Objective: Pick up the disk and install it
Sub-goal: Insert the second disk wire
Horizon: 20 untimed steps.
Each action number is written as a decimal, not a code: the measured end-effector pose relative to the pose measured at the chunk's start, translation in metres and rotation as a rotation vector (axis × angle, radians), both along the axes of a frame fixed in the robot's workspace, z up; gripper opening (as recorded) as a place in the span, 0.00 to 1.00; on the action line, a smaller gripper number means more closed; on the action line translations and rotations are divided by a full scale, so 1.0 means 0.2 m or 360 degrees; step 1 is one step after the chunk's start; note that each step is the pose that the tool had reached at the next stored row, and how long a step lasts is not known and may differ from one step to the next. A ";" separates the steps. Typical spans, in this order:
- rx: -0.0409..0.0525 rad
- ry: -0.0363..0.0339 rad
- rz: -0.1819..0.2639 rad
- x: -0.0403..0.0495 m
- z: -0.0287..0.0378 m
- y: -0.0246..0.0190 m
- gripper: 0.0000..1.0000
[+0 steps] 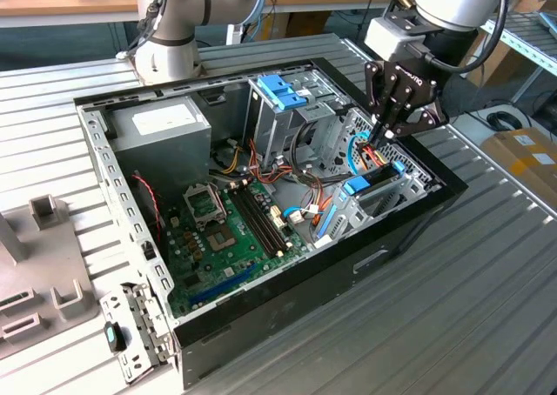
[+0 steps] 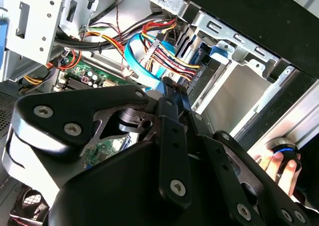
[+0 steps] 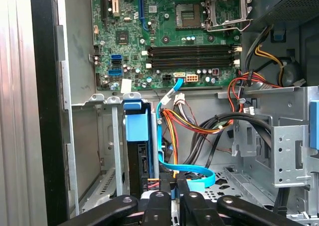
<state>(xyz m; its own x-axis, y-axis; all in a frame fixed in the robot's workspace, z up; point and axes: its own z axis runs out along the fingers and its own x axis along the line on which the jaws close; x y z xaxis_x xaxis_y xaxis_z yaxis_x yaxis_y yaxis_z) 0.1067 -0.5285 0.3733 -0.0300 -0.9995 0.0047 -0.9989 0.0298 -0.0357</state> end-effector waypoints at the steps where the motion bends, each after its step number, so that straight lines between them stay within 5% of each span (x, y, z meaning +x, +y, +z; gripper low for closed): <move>1: 0.0000 0.0000 0.0000 0.000 0.000 0.000 0.16; 20: 0.0000 0.0000 0.0000 -0.027 -0.003 -0.046 0.16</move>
<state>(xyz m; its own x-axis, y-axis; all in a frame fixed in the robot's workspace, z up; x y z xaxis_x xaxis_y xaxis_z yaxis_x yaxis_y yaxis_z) 0.1013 -0.5378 0.3728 -0.0299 -0.9995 0.0048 -0.9989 0.0297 -0.0357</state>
